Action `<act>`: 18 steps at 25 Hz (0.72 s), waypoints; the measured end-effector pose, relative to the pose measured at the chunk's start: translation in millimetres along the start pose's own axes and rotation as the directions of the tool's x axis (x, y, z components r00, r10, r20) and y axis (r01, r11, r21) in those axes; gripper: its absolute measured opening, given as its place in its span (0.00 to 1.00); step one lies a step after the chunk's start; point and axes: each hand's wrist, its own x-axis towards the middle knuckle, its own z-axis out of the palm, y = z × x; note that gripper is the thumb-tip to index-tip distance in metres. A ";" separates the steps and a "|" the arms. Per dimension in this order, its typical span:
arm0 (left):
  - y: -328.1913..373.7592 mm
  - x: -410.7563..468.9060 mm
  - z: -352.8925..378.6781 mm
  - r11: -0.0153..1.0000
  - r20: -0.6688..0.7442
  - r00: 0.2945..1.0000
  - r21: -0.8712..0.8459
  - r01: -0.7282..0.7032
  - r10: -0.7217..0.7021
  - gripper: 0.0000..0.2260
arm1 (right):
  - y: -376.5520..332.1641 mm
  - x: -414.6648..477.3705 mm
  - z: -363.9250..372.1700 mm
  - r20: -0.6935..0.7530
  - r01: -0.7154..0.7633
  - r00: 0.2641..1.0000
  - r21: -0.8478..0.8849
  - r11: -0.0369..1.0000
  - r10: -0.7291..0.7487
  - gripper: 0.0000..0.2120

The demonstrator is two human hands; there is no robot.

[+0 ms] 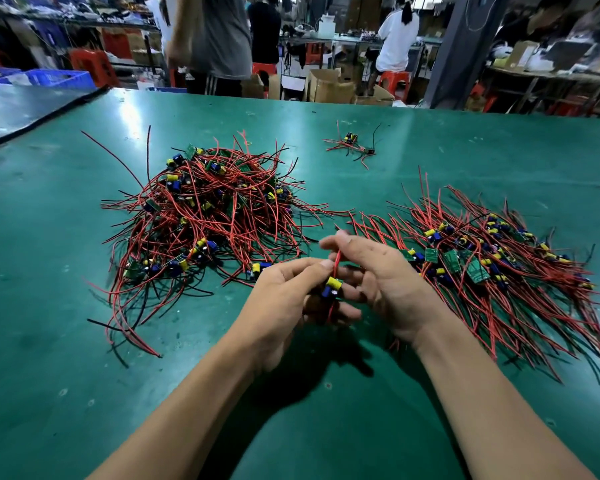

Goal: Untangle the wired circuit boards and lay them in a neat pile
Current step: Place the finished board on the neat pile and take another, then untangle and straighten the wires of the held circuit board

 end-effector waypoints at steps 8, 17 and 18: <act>-1.2 1.1 -2.5 0.994 0.052 0.996 -0.076 0.073 -0.069 0.11 | 0.5 -1.5 5.1 -0.052 0.012 0.999 -0.046 0.999 -0.014 0.09; 8.4 4.3 -13.6 0.959 0.094 0.955 -0.014 0.284 -0.282 0.10 | 5.4 3.2 2.1 -0.085 -0.075 0.995 -0.199 0.977 0.059 0.15; 7.0 5.0 -14.2 0.953 0.090 0.951 -0.026 0.300 -0.297 0.09 | 6.9 3.7 1.2 -0.085 -0.087 0.994 -0.210 0.974 0.070 0.15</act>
